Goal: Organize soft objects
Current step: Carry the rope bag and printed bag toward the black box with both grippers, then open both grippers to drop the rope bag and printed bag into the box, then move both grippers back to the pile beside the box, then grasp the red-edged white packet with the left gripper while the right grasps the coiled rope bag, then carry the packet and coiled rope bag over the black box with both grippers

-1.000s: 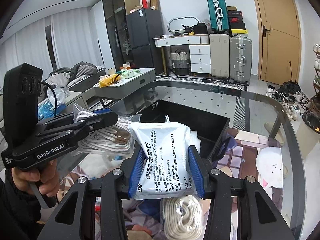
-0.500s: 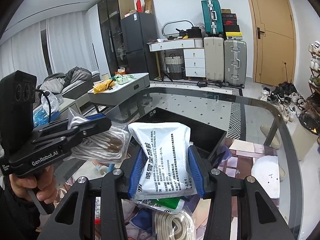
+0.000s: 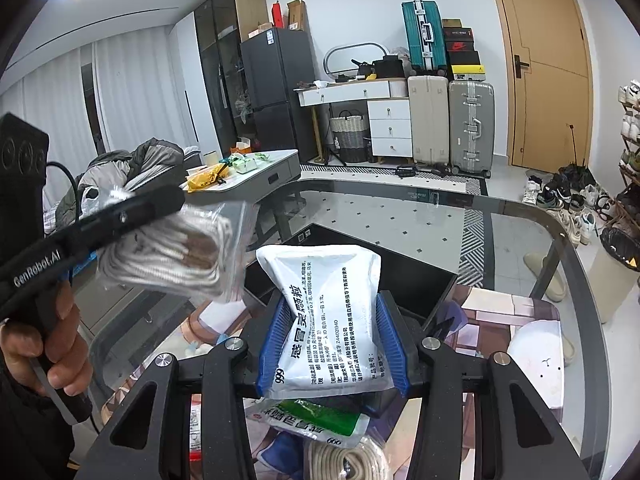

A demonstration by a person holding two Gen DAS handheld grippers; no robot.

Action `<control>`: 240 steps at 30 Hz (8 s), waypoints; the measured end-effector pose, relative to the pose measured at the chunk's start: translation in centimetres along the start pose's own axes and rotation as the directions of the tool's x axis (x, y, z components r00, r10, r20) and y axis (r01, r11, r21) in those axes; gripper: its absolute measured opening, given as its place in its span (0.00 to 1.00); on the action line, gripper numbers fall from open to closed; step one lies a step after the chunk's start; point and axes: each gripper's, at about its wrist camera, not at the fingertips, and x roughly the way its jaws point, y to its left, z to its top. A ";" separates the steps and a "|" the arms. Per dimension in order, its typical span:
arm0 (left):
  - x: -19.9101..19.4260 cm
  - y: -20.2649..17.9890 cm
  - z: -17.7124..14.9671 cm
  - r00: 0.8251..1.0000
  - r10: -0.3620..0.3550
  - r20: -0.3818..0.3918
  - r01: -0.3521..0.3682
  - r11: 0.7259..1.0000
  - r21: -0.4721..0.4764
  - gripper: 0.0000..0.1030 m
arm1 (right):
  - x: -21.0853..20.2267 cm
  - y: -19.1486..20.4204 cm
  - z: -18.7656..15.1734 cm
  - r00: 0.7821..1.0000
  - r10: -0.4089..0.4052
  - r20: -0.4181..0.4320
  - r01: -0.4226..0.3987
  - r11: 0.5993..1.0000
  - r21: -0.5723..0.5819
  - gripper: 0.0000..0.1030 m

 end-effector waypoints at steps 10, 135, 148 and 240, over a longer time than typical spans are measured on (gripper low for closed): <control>5.5 0.3 0.2 1.000 -0.015 -0.001 0.015 1.000 -0.023 0.16 | 3.3 -0.9 0.9 0.996 -0.062 -0.062 0.061 0.998 -0.016 0.44; -1.1 -2.2 -13.4 0.898 0.156 -0.411 -0.134 0.988 0.082 1.00 | 1.1 -0.8 -9.5 0.927 -0.039 -0.373 -0.004 0.993 -0.114 0.99; -1.3 -2.3 -14.1 0.887 0.091 -0.453 -0.069 0.996 0.064 1.00 | 2.7 -0.3 -10.6 0.912 -0.037 -0.409 -0.020 0.991 -0.133 0.99; -2.1 -3.2 -6.1 0.978 0.052 -0.201 -0.041 0.998 0.057 0.51 | -6.5 0.2 -3.5 0.998 0.008 -0.056 -0.012 0.996 -0.087 0.43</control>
